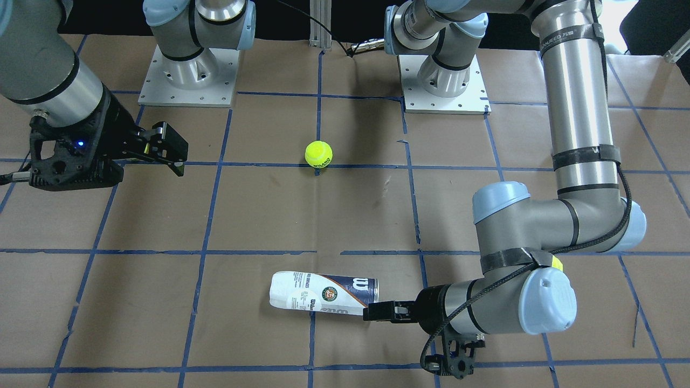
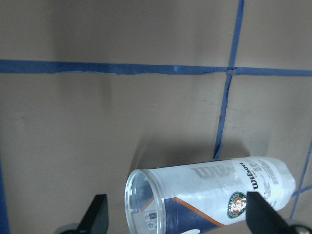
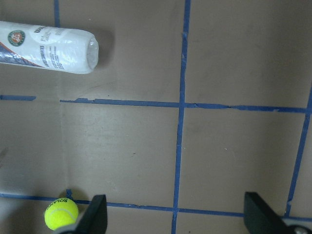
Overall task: Lift up tennis ball bucket
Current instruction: 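Raise the right gripper away while the left gripper reaches toward the can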
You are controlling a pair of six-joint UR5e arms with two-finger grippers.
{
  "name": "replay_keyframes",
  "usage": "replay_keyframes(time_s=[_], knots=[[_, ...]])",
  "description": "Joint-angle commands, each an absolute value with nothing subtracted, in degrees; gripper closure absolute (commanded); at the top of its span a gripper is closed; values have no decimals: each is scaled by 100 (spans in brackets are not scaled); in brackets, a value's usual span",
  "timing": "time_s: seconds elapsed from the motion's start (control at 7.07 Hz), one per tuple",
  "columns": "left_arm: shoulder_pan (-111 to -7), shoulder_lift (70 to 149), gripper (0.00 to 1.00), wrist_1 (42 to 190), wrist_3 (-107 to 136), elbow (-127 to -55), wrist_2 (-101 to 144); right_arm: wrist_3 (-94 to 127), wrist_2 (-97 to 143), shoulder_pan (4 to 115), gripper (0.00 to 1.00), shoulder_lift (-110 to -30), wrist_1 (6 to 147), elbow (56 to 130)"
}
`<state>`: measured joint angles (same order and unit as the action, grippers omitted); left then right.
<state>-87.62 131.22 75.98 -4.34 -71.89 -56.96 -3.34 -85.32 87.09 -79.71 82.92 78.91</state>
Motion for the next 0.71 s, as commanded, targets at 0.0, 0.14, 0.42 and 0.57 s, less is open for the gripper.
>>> replay_keyframes(time_s=[0.0, 0.14, 0.42, 0.57], knots=[[-8657, 13113, 0, 6606, -686, -8108, -4917, 61, -8971, 8692, 0, -8033, 8244, 8024], [-8657, 13105, 0, 5965, -590, -8469, -4461, 79, -8982, 8692, 0, -8059, 8235, 7990], [-8675, 13087, 1, 5845, -38, -8762, -3862, 157, -8991, 8701, 0, -8094, 8253, 7989], [-8692, 13070, 1, 5845, 78, -8850, -3771, 332, -8974, 8736, 0, -8095, 8244, 8007]])
